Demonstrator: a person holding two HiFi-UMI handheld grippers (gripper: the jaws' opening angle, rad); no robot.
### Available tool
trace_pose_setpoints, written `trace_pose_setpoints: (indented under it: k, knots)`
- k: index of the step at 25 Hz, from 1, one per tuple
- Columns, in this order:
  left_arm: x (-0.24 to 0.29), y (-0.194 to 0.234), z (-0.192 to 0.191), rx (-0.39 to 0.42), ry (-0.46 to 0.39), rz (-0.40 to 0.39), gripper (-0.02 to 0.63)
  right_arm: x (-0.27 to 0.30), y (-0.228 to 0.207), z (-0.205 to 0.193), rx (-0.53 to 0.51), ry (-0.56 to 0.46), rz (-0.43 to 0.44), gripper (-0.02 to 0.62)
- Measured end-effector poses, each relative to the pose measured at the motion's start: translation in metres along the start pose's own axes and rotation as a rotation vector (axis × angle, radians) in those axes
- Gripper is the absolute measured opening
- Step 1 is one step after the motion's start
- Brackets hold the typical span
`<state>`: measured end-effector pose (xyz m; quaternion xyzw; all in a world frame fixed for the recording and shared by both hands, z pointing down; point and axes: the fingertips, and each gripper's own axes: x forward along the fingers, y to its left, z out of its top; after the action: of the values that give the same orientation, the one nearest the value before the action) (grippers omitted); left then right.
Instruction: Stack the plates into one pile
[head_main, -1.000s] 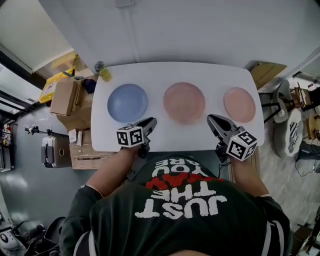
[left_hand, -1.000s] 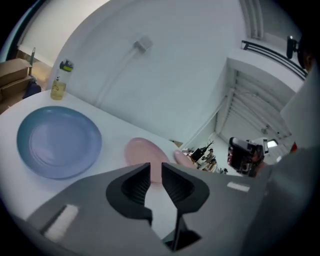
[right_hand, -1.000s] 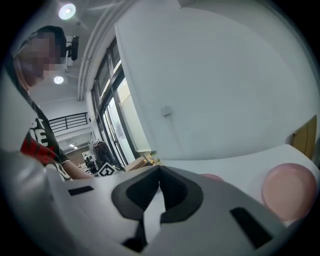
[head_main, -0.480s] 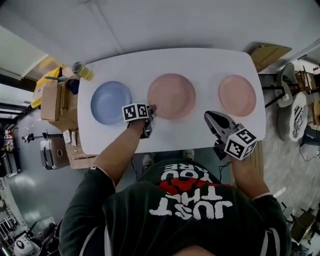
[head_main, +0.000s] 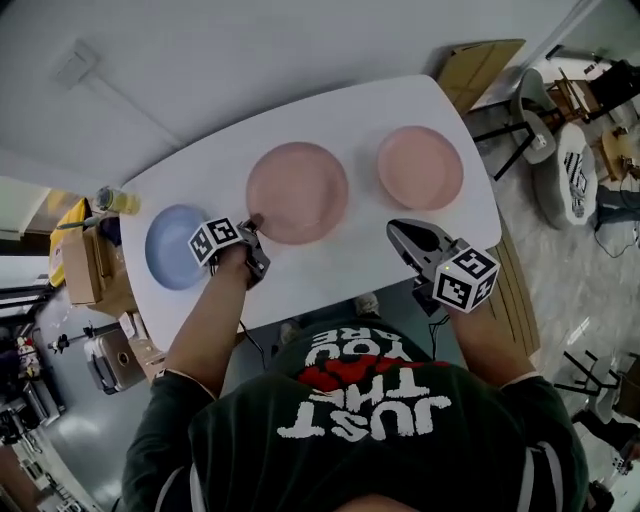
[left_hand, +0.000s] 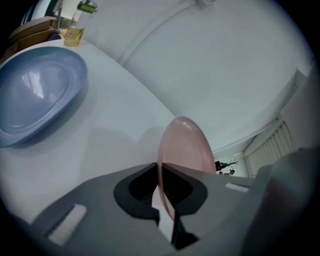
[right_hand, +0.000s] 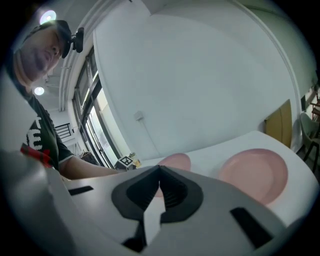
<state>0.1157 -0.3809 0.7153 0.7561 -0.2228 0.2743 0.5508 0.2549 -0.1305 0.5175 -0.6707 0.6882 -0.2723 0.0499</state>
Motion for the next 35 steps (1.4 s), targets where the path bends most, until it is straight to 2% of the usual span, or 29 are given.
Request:
trace_pose_setpoints:
  k: [4, 7, 10, 15, 19, 22, 24, 27, 28, 30, 32, 35]
  knots:
    - [0.031, -0.088, -0.003, 0.105, 0.031, -0.082, 0.02, -0.045, -0.031, 0.017, 0.008, -0.061, -0.062, 0.005]
    - [0.075, -0.148, -0.026, 0.172, 0.091, -0.109, 0.02, -0.083, -0.056, 0.028, 0.013, -0.102, -0.116, 0.005]
    - [0.122, -0.188, -0.056, 0.194, 0.148, -0.108, 0.021, -0.119, -0.081, 0.032, 0.014, -0.124, -0.17, 0.005]
    - [0.18, -0.222, -0.097, 0.231, 0.21, -0.061, 0.025, -0.173, -0.115, 0.02, 0.054, -0.14, -0.253, 0.005]
    - [0.208, -0.233, -0.116, 0.258, 0.232, -0.017, 0.029, -0.198, -0.13, 0.004, 0.091, -0.137, -0.278, 0.005]
    - [0.22, -0.241, -0.13, 0.221, 0.273, -0.043, 0.038, -0.206, -0.135, -0.003, 0.108, -0.136, -0.275, 0.005]
    - [0.223, -0.249, -0.137, 0.25, 0.304, -0.084, 0.048, -0.208, -0.138, -0.004, 0.108, -0.132, -0.268, 0.005]
    - [0.221, -0.261, -0.144, 0.4, 0.334, -0.099, 0.19, -0.21, -0.143, -0.002, 0.1, -0.13, -0.257, 0.005]
    - [0.219, -0.263, -0.145, 0.464, 0.336, -0.087, 0.251, -0.21, -0.144, 0.0, 0.096, -0.13, -0.253, 0.005]
    - [0.214, -0.265, -0.142, 0.595, 0.323, -0.061, 0.33, -0.209, -0.146, 0.004, 0.084, -0.13, -0.241, 0.005]
    - [0.204, -0.272, -0.139, 0.668, 0.292, -0.088, 0.337, -0.205, -0.147, 0.007, 0.073, -0.131, -0.227, 0.005]
    - [0.17, -0.291, -0.135, 0.668, 0.209, -0.25, 0.333, -0.198, -0.143, 0.014, 0.056, -0.131, -0.198, 0.005]
